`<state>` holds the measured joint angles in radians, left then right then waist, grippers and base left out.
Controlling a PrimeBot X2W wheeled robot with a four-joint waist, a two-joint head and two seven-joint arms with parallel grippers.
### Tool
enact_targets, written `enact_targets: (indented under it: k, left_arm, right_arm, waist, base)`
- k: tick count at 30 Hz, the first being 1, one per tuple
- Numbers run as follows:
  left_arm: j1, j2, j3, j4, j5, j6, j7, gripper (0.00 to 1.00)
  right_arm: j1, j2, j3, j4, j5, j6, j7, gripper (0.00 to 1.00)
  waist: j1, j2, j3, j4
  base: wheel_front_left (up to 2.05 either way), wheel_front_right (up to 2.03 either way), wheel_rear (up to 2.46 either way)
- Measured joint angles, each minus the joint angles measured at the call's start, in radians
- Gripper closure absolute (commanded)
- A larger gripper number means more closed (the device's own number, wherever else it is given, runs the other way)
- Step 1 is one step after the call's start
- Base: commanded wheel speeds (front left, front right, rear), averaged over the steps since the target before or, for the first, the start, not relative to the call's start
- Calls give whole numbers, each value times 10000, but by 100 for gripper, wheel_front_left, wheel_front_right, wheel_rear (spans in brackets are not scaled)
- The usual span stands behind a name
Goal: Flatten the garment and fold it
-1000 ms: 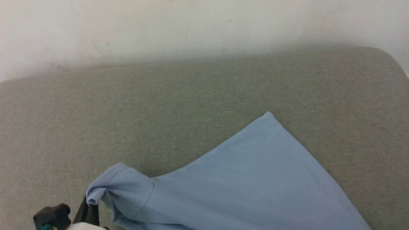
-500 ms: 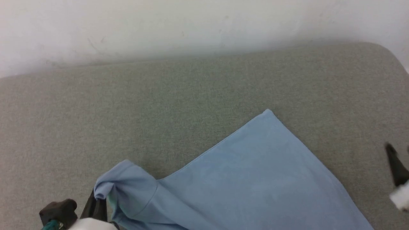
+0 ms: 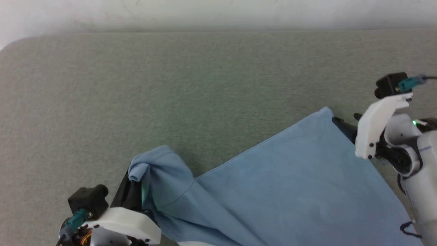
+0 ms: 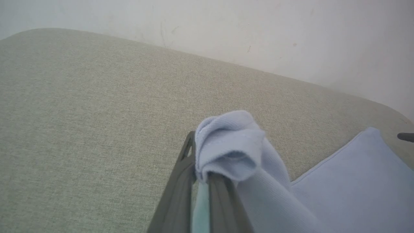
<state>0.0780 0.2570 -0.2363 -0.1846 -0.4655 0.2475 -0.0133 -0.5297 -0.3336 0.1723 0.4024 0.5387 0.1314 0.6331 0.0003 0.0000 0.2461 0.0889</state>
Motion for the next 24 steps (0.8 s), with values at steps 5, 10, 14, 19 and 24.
enact_targets:
  k: [5, 10, 14, 19, 24]
  left_arm:
    - [-342, -138, -207, 320, 0, -161, -217, 100]
    - [-502, -268, -376, 681, -2, -341, -334, 100]
    - [-501, -280, -384, 895, -10, -362, -416, 100]
    - [-623, -94, -274, 1028, -90, -518, -405, 100]
    - [-1987, 635, 140, 1208, -130, -986, -203, 100]
  right_arm:
    - [-830, -224, 748, 920, -2, 0, 876, 0]
    - [-1267, -569, 1285, 1515, 476, -4, 2313, 64]
    - [-1353, -752, 1450, 1540, 809, -4, 2736, 100]
    - [-1223, -857, 1870, 1162, 926, -2, 2075, 100]
    - [-1181, -1266, 1703, 485, 562, 0, 247, 100]
  waist:
    - [0, 0, 356, 512]
    - [-5, 0, 548, 952]
    - [-4, 0, 508, 1109]
    - [-2, 0, 263, 993]
    - [-2, 0, -238, 815]
  base:
    - [0, 0, 0]
    - [0, 0, 0]
    - [0, 0, 0]
    - [0, 0, 0]
    - [0, 0, 0]
